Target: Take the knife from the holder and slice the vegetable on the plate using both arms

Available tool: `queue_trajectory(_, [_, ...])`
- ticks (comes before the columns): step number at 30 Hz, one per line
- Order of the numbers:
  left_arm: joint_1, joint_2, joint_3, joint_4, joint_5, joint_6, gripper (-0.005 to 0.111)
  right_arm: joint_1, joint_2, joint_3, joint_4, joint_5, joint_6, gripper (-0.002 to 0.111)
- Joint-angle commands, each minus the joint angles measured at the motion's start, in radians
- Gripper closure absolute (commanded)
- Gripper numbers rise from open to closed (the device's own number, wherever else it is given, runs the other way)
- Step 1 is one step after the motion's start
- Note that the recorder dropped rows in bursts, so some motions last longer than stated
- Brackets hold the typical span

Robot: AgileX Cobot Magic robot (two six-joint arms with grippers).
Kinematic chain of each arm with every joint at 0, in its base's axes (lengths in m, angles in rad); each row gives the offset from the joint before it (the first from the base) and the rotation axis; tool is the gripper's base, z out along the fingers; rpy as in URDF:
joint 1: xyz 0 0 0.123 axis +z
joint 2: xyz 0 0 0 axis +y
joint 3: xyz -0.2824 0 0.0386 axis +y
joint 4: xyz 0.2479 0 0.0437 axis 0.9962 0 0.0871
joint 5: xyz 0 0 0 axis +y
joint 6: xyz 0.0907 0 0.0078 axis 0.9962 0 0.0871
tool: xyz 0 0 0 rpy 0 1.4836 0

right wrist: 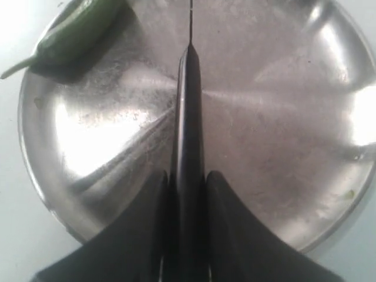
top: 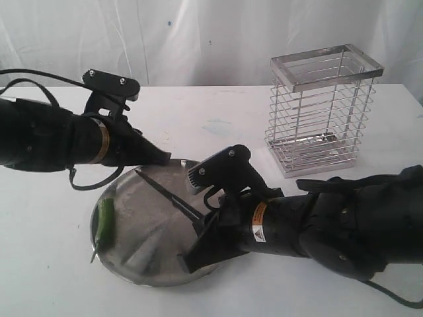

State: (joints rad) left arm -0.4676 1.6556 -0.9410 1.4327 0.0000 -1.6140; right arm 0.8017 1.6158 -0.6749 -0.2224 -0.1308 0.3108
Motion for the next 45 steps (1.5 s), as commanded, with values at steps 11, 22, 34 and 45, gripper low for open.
queue_trajectory(11, [0.002, -0.047, 0.174, -0.128, 0.104, -0.117, 0.034, -0.006, -0.143, -0.003, 0.005, 0.084, -0.045, 0.108])
queue_trajectory(22, [-0.028, -0.212, 0.319, -0.601, 0.169, 0.212, 0.034, -0.006, -0.145, -0.003, 0.005, 0.108, -0.045, 0.108])
queue_trajectory(34, [-0.055, -0.213, 0.18, -1.223, 0.337, 0.86, 0.034, -0.006, -0.147, -0.003, 0.001, 0.104, -0.045, 0.108])
queue_trajectory(45, [-0.055, -0.108, 0.068, -1.182, 0.364, 0.86, 0.034, -0.006, -0.147, -0.003, -0.003, 0.1, -0.045, 0.108])
